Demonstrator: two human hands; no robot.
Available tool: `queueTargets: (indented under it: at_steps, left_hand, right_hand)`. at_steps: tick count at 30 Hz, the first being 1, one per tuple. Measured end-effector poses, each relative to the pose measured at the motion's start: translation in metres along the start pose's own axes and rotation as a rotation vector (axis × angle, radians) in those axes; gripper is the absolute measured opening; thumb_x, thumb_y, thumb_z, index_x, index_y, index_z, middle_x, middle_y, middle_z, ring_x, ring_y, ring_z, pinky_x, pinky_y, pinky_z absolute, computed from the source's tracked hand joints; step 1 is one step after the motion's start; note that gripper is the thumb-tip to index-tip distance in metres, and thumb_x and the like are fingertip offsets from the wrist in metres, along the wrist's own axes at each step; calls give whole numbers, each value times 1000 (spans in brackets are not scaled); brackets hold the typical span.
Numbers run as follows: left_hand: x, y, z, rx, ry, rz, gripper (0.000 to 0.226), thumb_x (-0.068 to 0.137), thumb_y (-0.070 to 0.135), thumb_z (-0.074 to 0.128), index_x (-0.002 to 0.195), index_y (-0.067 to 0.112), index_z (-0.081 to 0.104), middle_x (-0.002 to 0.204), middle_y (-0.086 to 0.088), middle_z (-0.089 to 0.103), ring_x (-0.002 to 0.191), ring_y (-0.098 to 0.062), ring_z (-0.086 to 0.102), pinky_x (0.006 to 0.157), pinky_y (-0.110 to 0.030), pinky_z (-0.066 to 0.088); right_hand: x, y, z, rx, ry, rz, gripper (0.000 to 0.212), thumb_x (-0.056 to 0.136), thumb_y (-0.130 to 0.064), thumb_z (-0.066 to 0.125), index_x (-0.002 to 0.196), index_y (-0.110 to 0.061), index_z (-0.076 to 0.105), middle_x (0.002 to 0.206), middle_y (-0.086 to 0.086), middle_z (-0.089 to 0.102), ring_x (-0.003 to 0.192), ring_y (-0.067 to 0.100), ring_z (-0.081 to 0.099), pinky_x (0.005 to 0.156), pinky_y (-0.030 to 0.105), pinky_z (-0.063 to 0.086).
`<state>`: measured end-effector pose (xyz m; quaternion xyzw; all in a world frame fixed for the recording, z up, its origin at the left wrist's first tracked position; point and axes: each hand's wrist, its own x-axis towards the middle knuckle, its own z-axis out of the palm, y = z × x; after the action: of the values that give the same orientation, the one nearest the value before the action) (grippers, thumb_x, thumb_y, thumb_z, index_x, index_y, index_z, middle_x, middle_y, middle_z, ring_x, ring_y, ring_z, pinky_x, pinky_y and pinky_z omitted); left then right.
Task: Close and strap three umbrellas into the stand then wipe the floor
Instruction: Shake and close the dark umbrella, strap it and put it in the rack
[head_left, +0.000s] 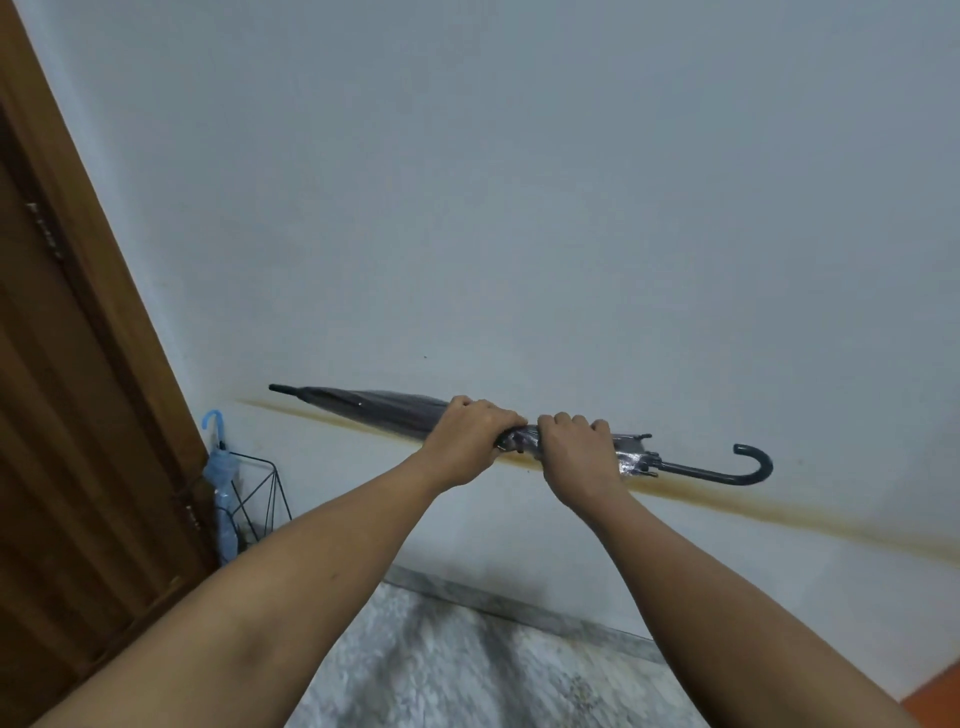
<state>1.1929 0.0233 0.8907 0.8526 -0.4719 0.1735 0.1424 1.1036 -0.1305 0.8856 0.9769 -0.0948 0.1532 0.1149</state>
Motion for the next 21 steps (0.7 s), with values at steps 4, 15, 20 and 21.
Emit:
queueTargets:
  at_steps: [4, 15, 20, 21]
  left_hand:
    - [-2, -1, 5, -48, -32, -10, 24, 102, 31, 38, 118, 27, 54, 110, 10, 66, 109, -12, 56, 103, -41, 32]
    - [-14, -3, 27, 39, 310, 89, 25, 93, 26, 60, 117, 27, 65, 122, 15, 65, 120, -8, 55, 106, -54, 33]
    - [-14, -14, 28, 146, 302, 228, 42, 85, 31, 68, 125, 24, 60, 132, 11, 59, 126, -13, 51, 107, -57, 31]
    - [-14, -14, 28, 149, 311, 233, 43, 85, 30, 69, 126, 23, 59, 131, 12, 59, 126, -13, 51, 107, -57, 31]
  right_hand:
    - [9, 2, -5, 23, -100, -7, 15, 89, -11, 50, 102, -17, 53, 100, 2, 61, 92, 25, 58, 74, 37, 31]
    - [37, 19, -16, 670, -466, 157, 26, 86, -41, 62, 85, -14, 64, 80, 3, 66, 72, 21, 59, 63, 31, 44]
    - [38, 31, -32, 836, -618, 68, 23, 85, -38, 69, 86, -15, 71, 82, 3, 71, 74, 18, 63, 72, 31, 49]
    - [38, 32, -33, 881, -658, 62, 24, 85, -39, 70, 84, -15, 73, 82, 2, 73, 75, 16, 64, 77, 32, 51]
